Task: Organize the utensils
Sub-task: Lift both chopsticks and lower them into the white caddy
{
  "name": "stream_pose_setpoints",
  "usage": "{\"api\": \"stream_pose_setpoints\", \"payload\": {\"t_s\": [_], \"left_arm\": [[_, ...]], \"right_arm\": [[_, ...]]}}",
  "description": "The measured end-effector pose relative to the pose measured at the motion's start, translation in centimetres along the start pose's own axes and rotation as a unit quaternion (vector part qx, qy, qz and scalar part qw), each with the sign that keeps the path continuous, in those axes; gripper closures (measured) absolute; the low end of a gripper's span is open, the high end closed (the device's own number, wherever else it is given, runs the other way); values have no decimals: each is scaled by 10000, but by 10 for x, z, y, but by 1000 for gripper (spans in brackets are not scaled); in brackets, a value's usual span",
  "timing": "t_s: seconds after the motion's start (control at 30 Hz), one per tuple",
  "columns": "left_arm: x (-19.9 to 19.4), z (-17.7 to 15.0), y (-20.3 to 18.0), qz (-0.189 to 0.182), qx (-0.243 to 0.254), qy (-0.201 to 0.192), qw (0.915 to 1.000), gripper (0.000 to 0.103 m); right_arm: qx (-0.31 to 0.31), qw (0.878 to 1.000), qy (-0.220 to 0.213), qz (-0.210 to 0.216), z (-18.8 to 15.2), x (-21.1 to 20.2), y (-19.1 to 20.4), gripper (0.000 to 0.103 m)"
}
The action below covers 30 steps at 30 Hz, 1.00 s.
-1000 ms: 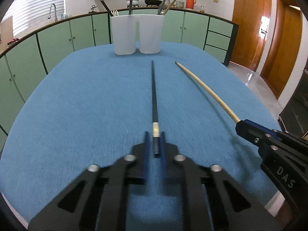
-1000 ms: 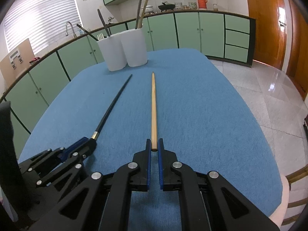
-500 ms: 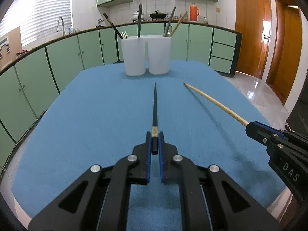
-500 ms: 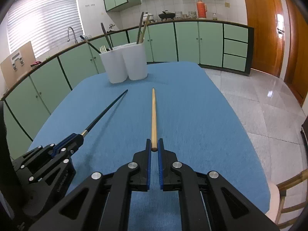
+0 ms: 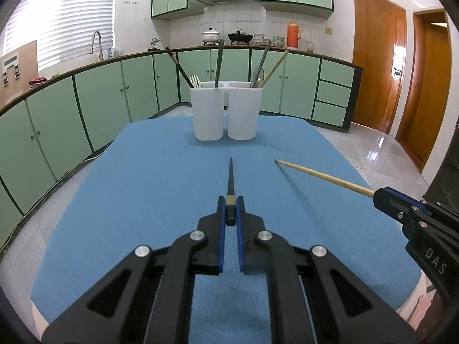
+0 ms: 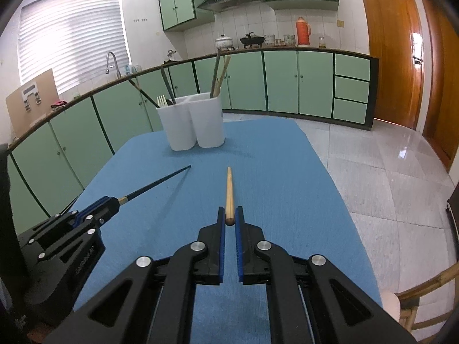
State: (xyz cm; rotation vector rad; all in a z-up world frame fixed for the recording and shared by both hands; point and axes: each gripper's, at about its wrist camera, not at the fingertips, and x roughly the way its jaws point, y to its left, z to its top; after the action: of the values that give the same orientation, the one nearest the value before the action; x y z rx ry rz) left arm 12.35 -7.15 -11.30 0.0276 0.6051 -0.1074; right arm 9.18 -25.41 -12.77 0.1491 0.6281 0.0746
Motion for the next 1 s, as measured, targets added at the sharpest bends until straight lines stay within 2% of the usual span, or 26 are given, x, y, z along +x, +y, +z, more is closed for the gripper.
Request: {"api": "stream_pose_setpoints", "payload": {"t_s": [0.17,0.77,1.0], "left_arm": [[-6,17,5,-95,-90,30,9999,97],[-29,94,20,-293,-200,-671,9971,97],[-31,123,27,-371,-213,-845,9955,97]], "right_arm": [[80,9999,-19,90,13,-5,-2,97],[-364,9964,-656,393,85,-27,22,97],[-539,9944,-698,577,118,-21,28,97]]}}
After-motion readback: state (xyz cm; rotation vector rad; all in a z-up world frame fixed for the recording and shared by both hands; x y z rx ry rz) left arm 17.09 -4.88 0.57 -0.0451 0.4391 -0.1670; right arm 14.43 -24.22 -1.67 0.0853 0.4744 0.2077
